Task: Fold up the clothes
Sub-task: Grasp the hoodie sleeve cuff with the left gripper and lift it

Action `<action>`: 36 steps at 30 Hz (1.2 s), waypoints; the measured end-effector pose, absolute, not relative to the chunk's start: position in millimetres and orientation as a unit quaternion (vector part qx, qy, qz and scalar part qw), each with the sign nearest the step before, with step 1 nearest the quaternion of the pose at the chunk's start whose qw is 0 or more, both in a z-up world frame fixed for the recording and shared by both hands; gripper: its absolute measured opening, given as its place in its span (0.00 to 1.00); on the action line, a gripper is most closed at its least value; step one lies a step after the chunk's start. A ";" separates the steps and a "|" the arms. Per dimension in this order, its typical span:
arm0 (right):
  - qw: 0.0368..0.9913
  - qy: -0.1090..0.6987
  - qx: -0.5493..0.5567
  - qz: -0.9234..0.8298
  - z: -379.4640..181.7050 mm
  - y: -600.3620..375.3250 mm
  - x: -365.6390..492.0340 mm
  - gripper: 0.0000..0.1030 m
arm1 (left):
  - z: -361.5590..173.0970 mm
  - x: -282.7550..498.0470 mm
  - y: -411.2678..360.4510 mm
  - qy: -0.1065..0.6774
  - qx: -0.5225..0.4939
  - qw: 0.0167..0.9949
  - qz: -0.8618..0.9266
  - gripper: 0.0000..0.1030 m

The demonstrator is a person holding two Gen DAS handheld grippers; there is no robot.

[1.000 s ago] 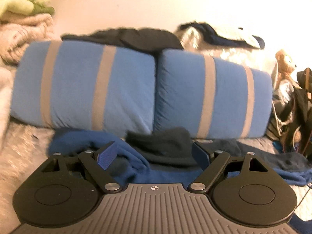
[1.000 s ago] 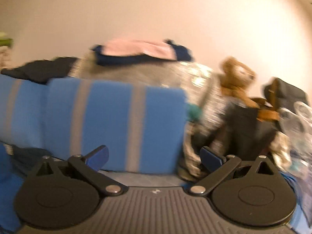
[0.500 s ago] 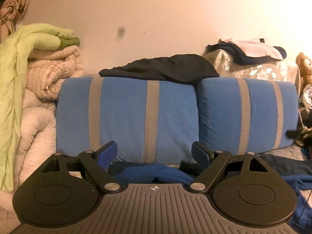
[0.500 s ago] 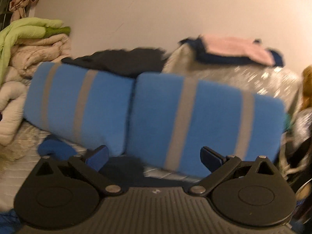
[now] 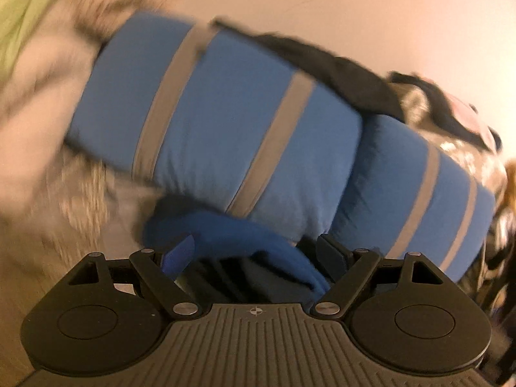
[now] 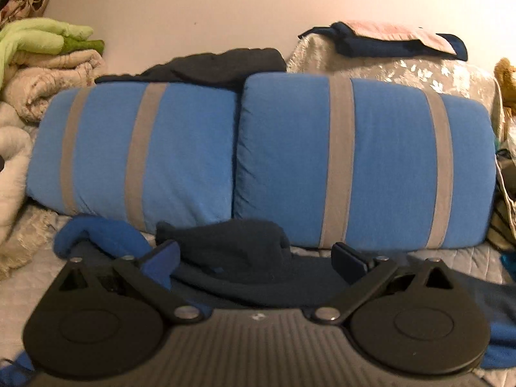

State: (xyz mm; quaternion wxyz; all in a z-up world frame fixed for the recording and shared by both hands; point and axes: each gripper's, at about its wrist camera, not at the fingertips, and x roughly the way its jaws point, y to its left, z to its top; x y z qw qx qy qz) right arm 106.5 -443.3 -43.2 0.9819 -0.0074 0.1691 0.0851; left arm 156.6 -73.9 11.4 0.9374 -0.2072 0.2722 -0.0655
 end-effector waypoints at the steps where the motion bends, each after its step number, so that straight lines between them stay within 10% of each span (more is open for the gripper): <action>1: 0.980 0.182 -0.012 0.084 -49.0 -443.1 108.7 1.00 | 1.3 163.6 -64.5 0.280 -0.240 0.927 -0.066 0.81; 6: 0.974 0.214 -0.003 0.068 -60.6 -450.8 117.7 1.00 | -45.0 197.0 -23.3 0.297 -0.379 0.875 -0.046 0.80; 10: 0.975 0.212 0.005 0.074 -60.8 -454.0 118.6 1.00 | -81.6 215.4 -5.4 0.306 -0.459 0.834 -0.022 0.55; 26: 0.980 0.174 -0.051 0.088 -52.2 -449.4 114.9 1.00 | -147.6 249.2 17.0 0.289 -0.579 0.761 0.045 0.42; 36: 0.974 0.172 -0.078 0.123 -56.7 -438.5 112.8 1.00 | -92.5 252.0 4.4 0.315 -0.436 0.840 0.068 0.10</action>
